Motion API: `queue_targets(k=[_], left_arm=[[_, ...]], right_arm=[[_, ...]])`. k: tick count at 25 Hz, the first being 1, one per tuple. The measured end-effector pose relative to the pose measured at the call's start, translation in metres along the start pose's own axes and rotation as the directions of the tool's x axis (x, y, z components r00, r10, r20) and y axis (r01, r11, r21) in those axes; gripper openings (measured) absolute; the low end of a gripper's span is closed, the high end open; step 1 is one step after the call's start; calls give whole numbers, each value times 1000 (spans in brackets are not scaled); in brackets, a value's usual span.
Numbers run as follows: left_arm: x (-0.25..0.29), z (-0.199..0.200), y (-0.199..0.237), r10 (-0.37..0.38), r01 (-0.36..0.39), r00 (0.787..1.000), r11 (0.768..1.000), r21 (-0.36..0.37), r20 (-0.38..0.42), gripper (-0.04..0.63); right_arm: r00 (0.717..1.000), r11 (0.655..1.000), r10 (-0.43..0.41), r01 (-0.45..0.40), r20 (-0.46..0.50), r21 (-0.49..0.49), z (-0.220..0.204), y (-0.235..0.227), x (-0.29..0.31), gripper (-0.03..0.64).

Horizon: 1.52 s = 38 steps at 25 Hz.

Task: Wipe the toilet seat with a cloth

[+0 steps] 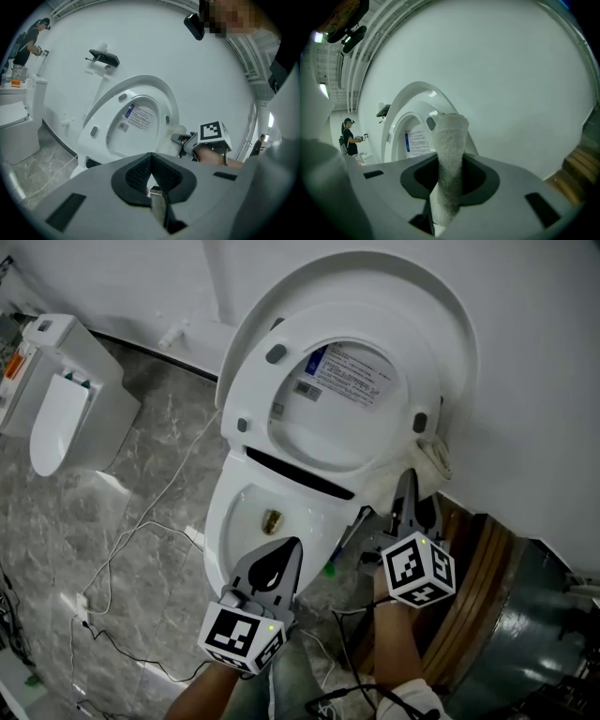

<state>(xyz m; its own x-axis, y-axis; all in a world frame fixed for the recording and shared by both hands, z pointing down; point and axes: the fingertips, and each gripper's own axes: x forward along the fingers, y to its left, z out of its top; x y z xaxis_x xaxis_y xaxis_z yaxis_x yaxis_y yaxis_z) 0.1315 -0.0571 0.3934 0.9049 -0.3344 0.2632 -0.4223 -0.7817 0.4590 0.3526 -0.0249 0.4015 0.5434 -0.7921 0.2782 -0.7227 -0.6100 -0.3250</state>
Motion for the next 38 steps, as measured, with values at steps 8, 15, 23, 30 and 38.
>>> queue_targets(k=[8, 15, 23, 30, 38], left_arm=[[-3, -18, 10, 10, -9, 1000, 1000, 14, -26, -5], [-7, -28, 14, 17, -17, 999, 1000, 5, -32, -5], [-14, -44, 20, 27, -28, 999, 999, -17, -43, -5], [-19, -56, 30, 39, -40, 998, 999, -26, -49, -5], [-25, -64, 39, 47, -48, 998, 998, -27, -38, -5]], right_arm=[[999, 999, -34, 34, -15, -14, -39, -19, -7, 100], [1000, 999, -17, 17, 4, -28, -60, -16, -11, 100], [999, 997, -2, 4, 32, -73, -75, -14, -15, 100], [1000, 997, -20, 21, 10, -76, -106, -15, -20, 101], [999, 996, -37, 36, -8, -82, -134, -11, -18, 100]])
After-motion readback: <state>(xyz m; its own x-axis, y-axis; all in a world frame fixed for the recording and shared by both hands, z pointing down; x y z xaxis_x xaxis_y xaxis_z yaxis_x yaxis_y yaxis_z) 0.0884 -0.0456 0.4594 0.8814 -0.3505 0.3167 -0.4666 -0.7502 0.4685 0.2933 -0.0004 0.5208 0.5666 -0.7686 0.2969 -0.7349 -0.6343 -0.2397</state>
